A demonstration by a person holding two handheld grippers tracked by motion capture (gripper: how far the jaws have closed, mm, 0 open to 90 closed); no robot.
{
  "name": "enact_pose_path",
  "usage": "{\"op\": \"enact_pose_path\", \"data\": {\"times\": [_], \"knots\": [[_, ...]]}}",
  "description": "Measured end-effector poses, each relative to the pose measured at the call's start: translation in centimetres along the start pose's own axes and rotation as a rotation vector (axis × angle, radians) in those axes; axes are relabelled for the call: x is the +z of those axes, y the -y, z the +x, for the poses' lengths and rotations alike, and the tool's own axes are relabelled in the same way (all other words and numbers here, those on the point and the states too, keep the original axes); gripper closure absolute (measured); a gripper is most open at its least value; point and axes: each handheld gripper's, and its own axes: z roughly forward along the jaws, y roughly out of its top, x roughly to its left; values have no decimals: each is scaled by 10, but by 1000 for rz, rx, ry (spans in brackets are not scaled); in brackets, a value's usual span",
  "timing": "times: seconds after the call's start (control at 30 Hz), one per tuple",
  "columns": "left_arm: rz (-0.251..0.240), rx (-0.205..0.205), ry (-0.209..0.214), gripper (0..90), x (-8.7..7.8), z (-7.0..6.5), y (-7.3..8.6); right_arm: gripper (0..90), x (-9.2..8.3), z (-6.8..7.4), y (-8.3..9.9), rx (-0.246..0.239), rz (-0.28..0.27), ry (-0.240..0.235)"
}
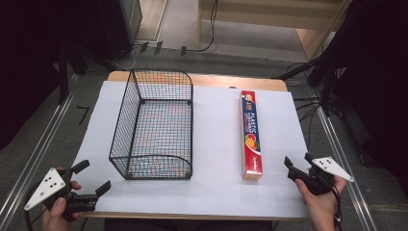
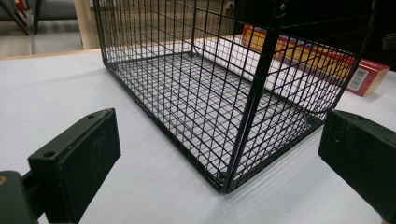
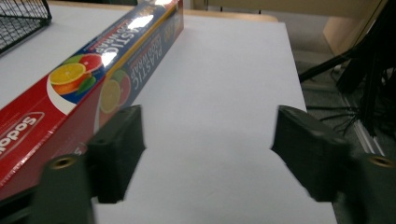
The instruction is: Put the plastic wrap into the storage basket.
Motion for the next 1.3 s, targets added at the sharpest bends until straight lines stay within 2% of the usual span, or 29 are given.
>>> {"op": "enact_pose_path", "data": {"times": [0.03, 0.1, 0.17, 0.2, 0.23, 0.3, 0.37, 0.4, 0.43, 0.5, 0.57, 0.63, 0.73, 0.87, 0.97, 1.03, 1.17, 1.3], "knots": [[0, 1, -1, 0, 0, 0, 0, 321, 0, 0, 0, 0, 0, 0], [-3, 2, -3, 0, -1, 0, 0, 378, 0, 4, -1, 4, -11, 0], [-3, 2, -4, 0, -3, 0, 0, 415, 1, 7, -7, 23, -3, -47], [-4, 0, -3, 0, -3, 0, 1, 415, 1, 7, -7, 23, -3, -47], [-6, -2, -3, 0, -4, 1, 1, 457, 2, 10, -12, 29, 3, -43], [-12, -13, 0, 0, -5, 2, 1, 462, 2, 12, -15, 32, 3, -36], [-11, -21, 0, 0, -4, 3, 2, 417, 3, 20, -27, 47, 37, -49], [-11, -21, 0, 0, -4, 3, 2, 417, 3, 20, -27, 47, 37, -49], [-13, -22, 0, 0, -4, 3, 2, 343, 5, 26, -36, 48, 60, -67], [-12, -25, 1, 0, -4, 4, 2, 317, 8, 29, -41, 42, 77, -55], [-13, -26, 2, 0, -4, 3, 2, 321, 15, 36, -51, 44, 131, -43], [-13, -25, 2, 0, -3, 3, 2, 299, 20, 39, -58, 68, 195, -62], [-14, -25, 3, 0, -4, 3, 2, 279, 33, 44, -68, 81, 253, -83], [-17, -28, 0, 0, -5, 4, 2, 260, 46, 49, -76, 94, 296, -93], [-17, -29, 0, 0, -5, 5, 3, 249, 60, 56, -85, 123, 333, -95], [-17, -28, 0, 0, -5, 5, 3, 248, 63, 58, -87, 127, 342, -98], [-13, -23, -3, 0, -5, 4, 3, 235, 77, 65, -93, 130, 381, -77], [-14, -21, -4, 0, -6, 4, 3, 238, 88, 70, -96, 153, 415, -77]]}}
